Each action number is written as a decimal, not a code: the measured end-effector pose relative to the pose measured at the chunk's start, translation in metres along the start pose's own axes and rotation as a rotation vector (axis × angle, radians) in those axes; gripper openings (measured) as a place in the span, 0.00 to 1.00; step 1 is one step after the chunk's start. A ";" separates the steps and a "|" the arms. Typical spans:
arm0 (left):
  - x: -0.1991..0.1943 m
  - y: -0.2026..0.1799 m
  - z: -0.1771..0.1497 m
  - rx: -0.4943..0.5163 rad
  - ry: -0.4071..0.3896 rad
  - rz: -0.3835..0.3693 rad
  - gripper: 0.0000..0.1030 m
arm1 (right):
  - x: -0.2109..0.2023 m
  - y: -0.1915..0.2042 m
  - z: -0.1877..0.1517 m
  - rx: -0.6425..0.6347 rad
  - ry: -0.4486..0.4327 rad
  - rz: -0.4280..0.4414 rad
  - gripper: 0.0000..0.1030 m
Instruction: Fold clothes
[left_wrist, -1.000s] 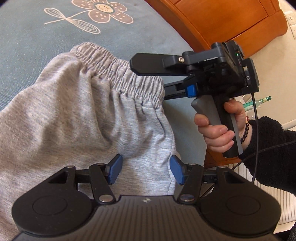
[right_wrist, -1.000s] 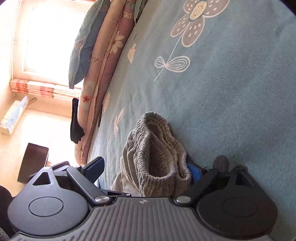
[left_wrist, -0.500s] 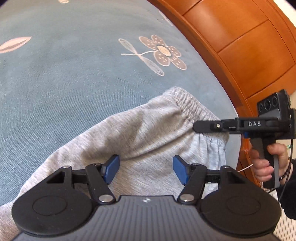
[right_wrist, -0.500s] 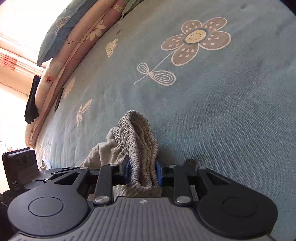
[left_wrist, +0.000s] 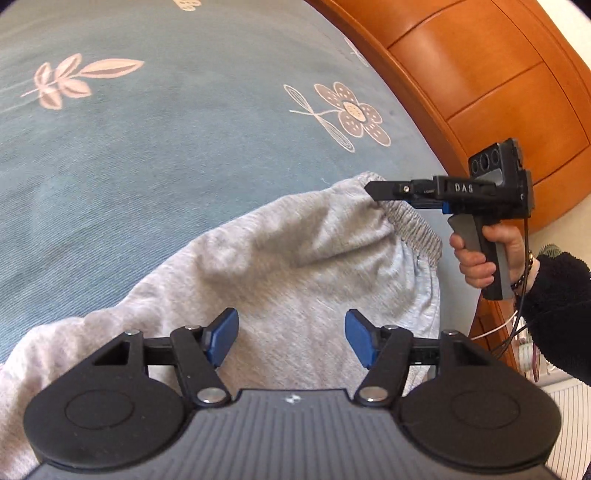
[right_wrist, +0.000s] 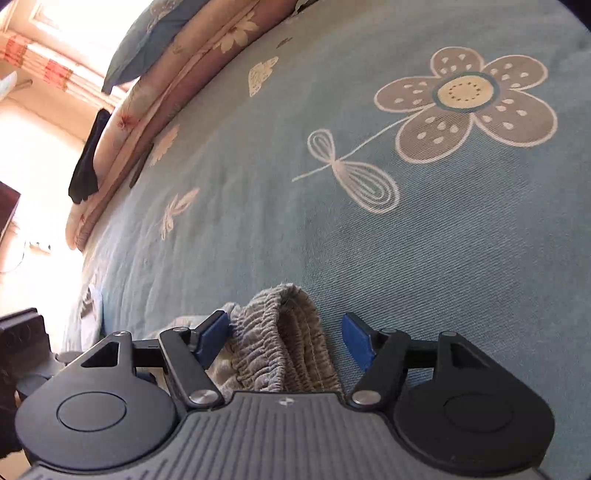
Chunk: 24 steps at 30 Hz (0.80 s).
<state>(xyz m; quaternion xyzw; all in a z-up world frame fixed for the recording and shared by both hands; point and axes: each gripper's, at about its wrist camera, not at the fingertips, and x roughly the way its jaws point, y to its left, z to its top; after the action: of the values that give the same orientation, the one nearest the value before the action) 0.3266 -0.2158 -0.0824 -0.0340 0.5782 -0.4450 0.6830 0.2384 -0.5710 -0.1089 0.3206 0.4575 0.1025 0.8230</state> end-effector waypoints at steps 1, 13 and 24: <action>0.000 0.004 -0.001 -0.018 -0.008 0.013 0.62 | 0.003 0.008 -0.002 -0.042 -0.005 -0.012 0.68; -0.026 0.013 -0.007 0.043 -0.086 0.270 0.60 | -0.003 0.037 -0.005 -0.004 -0.084 -0.237 0.58; -0.034 0.033 -0.022 -0.040 -0.044 0.232 0.63 | -0.014 0.120 -0.031 -0.267 -0.070 -0.174 0.61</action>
<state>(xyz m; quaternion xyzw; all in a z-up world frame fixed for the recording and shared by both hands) 0.3297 -0.1635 -0.0825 0.0095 0.5719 -0.3504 0.7416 0.2196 -0.4710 -0.0361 0.1707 0.4367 0.0796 0.8797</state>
